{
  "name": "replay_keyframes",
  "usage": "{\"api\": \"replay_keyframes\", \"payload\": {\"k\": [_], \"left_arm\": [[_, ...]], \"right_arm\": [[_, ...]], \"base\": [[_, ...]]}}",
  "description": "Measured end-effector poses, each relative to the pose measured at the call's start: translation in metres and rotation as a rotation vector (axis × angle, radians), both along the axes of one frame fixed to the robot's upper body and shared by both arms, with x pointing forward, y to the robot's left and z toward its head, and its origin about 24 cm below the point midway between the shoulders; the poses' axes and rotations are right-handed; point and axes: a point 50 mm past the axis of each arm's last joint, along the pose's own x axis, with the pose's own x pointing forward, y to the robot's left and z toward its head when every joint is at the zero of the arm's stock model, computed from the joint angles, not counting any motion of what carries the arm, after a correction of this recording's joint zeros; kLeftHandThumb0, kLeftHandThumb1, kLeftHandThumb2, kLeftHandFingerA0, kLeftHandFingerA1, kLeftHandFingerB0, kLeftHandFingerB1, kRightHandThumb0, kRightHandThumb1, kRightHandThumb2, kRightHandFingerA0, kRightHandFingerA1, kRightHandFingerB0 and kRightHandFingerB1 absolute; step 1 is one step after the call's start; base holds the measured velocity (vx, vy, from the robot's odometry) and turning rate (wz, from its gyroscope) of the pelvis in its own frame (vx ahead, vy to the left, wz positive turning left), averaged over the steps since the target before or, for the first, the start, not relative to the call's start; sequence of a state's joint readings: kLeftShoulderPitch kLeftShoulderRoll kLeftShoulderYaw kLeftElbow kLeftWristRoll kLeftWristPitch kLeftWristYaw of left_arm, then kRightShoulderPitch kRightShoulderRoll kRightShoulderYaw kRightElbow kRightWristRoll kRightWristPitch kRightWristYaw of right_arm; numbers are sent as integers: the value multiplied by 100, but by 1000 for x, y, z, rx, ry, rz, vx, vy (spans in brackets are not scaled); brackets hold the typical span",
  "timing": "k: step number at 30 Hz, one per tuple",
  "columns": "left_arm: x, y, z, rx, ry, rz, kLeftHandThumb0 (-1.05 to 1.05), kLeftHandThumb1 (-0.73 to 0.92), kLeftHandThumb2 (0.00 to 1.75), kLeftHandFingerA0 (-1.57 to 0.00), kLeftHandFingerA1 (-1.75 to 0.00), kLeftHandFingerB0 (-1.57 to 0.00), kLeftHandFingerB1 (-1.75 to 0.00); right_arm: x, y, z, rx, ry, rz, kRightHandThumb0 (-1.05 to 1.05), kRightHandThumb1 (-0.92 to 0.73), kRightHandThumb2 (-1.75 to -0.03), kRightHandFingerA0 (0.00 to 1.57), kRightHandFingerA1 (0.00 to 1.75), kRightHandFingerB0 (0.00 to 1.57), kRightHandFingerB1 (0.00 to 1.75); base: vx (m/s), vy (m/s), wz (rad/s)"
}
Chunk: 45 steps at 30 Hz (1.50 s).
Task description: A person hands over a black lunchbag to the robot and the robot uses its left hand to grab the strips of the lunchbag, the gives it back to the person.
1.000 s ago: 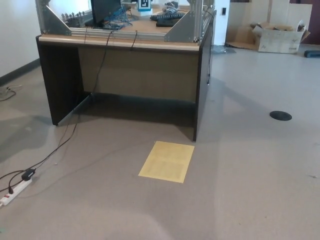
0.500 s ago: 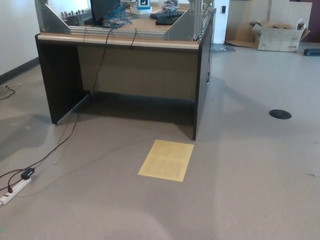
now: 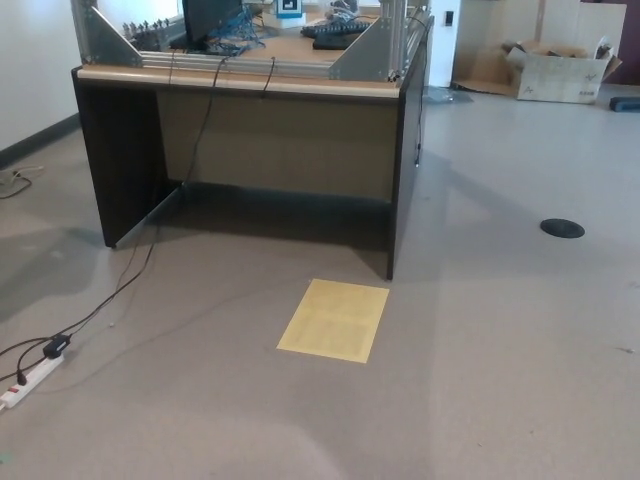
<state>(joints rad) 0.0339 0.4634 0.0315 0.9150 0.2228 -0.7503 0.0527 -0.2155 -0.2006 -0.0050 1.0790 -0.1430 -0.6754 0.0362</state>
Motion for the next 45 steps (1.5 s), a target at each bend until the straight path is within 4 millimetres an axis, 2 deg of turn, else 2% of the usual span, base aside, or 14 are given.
{"api": "replay_keyframes", "payload": {"k": [2,3,4,5,6,7,8,22,26,28,41,42,43,45], "left_arm": [[1,0,0,0,-1,0,-74,49,84,-4,-22,-6,-21],[1,0,0,0,-2,0,-76,50,85,-4,-21,-6,-21],[1,0,0,0,-2,0,-74,49,82,-5,-21,-6,-21],[1,0,0,0,-2,0,-76,49,84,-4,-19,-6,-20],[1,0,0,-1,-1,1,-76,49,84,-4,-20,-6,-21],[1,0,0,-1,-1,1,-76,49,84,-4,-20,-6,-21],[1,0,0,-1,-1,1,-75,49,84,-4,-20,-6,-20],[2,0,0,-3,-2,1,-72,48,87,0,-20,-5,-21],[4,-3,6,-6,-40,-23,-66,56,58,-2,-22,-4,-22],[11,-7,18,-2,-107,-57,-71,48,86,0,-19,-4,-20],[75,-61,143,55,-631,-346,-72,46,85,-2,-15,-5,-18],[77,-65,151,60,-656,-361,-75,58,59,0,-24,-1,-24],[83,-72,170,73,-718,-396,-73,46,87,-3,-19,-5,-19],[91,-86,202,98,-818,-452,-74,47,88,-3,-17,-4,-19]], "right_arm": [[0,0,0,-1,-1,0,-69,-74,-64,41,40,38,37],[0,0,0,-2,-2,0,-71,-62,-99,38,54,26,47],[1,0,0,-3,-3,0,-68,-60,-99,37,55,25,47],[1,0,0,-3,-4,-1,-69,-72,-62,43,40,38,37],[1,0,0,-3,-5,-1,-65,-58,-99,36,55,25,48],[1,0,0,-4,-5,-1,-65,-58,-99,36,55,25,48],[1,0,0,-4,-5,-2,-68,-72,-62,43,40,38,37],[1,-1,1,2,-9,-4,-66,-71,-61,43,40,36,37],[1,-1,1,6,-7,0,-65,-72,-61,44,41,37,38],[2,0,1,7,-7,3,-67,-71,-62,45,41,36,38],[4,2,3,7,-14,11,-68,-70,-63,45,41,36,37],[4,2,3,7,-14,11,-69,-70,-63,46,41,37,37],[5,2,3,7,-15,12,-69,-69,-63,46,41,37,38],[6,3,4,7,-18,14,-70,-70,-63,46,41,37,37]], "base": [[0,0,0],[0,0,0],[0,0,0],[0,0,0],[0,0,0],[0,0,0],[0,0,0],[0,0,0],[0,0,0],[0,0,0],[0,0,0],[0,0,0],[0,0,0],[0,0,0]]}}
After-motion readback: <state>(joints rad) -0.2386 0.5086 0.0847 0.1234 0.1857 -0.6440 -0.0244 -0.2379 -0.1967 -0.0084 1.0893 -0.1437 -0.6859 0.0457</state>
